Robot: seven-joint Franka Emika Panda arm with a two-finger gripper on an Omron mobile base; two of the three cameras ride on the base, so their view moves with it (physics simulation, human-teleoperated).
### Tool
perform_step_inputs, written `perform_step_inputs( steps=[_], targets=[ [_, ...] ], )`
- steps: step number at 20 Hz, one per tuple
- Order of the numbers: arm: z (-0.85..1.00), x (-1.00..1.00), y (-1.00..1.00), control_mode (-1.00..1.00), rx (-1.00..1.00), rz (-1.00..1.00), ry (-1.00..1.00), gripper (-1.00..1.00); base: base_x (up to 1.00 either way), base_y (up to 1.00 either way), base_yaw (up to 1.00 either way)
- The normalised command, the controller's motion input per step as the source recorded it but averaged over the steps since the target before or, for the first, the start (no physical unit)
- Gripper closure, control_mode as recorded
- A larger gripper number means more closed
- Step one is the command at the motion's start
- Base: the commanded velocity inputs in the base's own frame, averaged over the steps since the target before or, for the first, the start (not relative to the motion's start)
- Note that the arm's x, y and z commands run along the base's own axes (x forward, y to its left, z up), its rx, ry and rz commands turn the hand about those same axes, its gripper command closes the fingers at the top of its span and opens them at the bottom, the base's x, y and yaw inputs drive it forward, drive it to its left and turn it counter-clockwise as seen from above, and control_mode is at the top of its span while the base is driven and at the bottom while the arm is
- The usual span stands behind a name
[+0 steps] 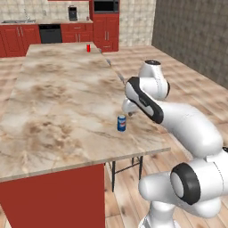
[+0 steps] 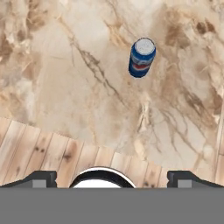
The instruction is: Four empty soda cans are scattered around the kitchen. Gather all the cans and cluster them next to the stove for recycling.
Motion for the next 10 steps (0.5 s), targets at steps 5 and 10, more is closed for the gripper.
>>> perform_step_inputs(
  steps=[5, 10],
  targets=[
    [-0.51, 0.48, 0.06, -1.0, 0.0, 0.0, 0.0, -1.0, 0.0, 0.0, 0.0],
    [-0.37, 0.3, 0.01, -1.0, -0.01, 0.0, 0.0, -1.0, 0.0, 0.0, 0.0]
  ],
)
